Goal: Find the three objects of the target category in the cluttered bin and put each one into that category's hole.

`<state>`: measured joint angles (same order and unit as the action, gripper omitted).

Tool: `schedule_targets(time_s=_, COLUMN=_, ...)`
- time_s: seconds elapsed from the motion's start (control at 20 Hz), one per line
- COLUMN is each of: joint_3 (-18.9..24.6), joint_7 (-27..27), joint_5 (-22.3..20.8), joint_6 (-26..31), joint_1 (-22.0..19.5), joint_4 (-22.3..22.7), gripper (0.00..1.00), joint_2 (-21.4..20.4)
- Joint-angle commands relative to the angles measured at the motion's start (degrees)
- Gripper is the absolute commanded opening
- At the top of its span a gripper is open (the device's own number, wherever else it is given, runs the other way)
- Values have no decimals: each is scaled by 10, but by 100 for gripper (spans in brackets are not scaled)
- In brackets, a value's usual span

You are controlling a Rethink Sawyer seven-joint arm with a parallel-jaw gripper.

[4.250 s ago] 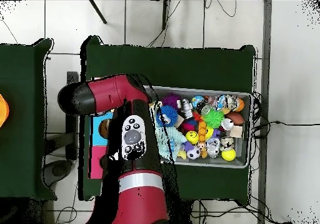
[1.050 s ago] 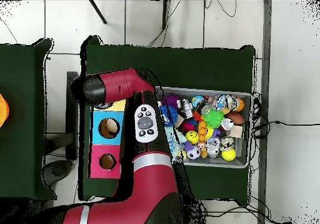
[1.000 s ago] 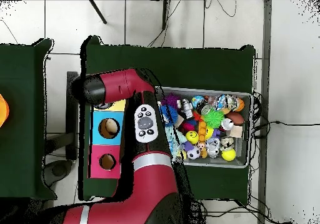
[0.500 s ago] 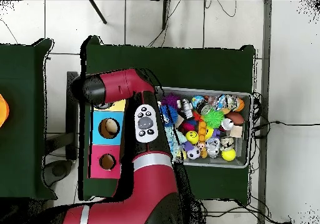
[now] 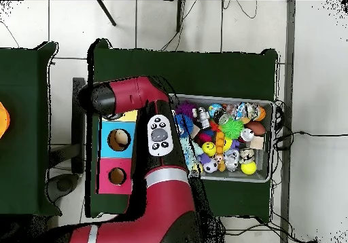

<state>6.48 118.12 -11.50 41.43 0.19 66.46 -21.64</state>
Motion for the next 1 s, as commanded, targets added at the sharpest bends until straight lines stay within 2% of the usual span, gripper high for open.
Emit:
schedule_targets(time_s=0.05, joint_3=22, joint_7=-7, joint_5=-2, joint_6=-19, joint_1=-39, joint_4=75, gripper=100, joint_2=-54)
schedule_targets(time_s=0.2, joint_3=30, joint_7=-14, joint_5=10, joint_6=-3, joint_1=-43, joint_4=107, gripper=100, joint_2=-106)
schedule_targets(time_s=0.4, joint_3=32, joint_7=-8, joint_5=27, joint_6=34, joint_1=-42, joint_4=115, gripper=100, joint_2=-150)
schedule_targets(time_s=1.0, joint_3=34, joint_7=-28, joint_5=39, joint_6=120, joint_1=-45, joint_4=115, gripper=100, joint_2=-219)
